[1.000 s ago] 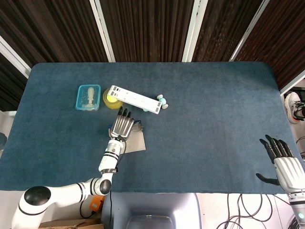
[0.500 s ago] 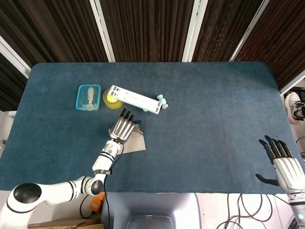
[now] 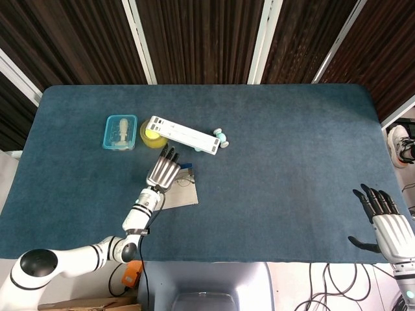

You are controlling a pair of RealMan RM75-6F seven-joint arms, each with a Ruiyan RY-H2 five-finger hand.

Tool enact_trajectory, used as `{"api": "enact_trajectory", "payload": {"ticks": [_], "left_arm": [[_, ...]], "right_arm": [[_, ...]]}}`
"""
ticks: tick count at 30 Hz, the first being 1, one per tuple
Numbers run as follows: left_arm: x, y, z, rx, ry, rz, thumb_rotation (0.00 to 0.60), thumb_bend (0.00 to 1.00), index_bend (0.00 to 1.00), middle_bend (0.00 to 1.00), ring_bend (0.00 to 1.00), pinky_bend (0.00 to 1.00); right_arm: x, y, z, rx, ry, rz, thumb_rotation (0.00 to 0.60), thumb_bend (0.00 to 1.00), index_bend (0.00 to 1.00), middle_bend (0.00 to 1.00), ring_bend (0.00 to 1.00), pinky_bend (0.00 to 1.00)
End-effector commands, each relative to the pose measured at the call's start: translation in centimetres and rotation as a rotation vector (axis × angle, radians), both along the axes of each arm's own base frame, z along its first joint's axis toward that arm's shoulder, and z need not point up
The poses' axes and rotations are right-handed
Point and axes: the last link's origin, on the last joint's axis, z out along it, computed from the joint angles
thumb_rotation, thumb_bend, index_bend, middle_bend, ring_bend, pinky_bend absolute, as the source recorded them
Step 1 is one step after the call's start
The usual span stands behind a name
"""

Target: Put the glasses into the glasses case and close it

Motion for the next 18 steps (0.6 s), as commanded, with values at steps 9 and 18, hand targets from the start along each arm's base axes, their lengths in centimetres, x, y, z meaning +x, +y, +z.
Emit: {"api": "enact_trajectory", "payload": {"ticks": [9,18], "left_arm": [[0.0,-3.8,2.0,-0.023,-0.286,-0.020,0.600,0.41,0.32,0.05,0.00,0.05],[1.6,-4.8,-0.7,-0.097,-0.322,-0.059,0.600,0.46,0.24,0.00,0.00,0.00]], "right_arm": [[0.1,0.2,-0.3,0.014,0.009,0.005,0.600,0.25,0.00,0.00,0.00,0.00],[0.2,0.3,-0.3,0.011,0.002,0.013,0.600,0.25,0.00,0.00,0.00,0.00]]}}
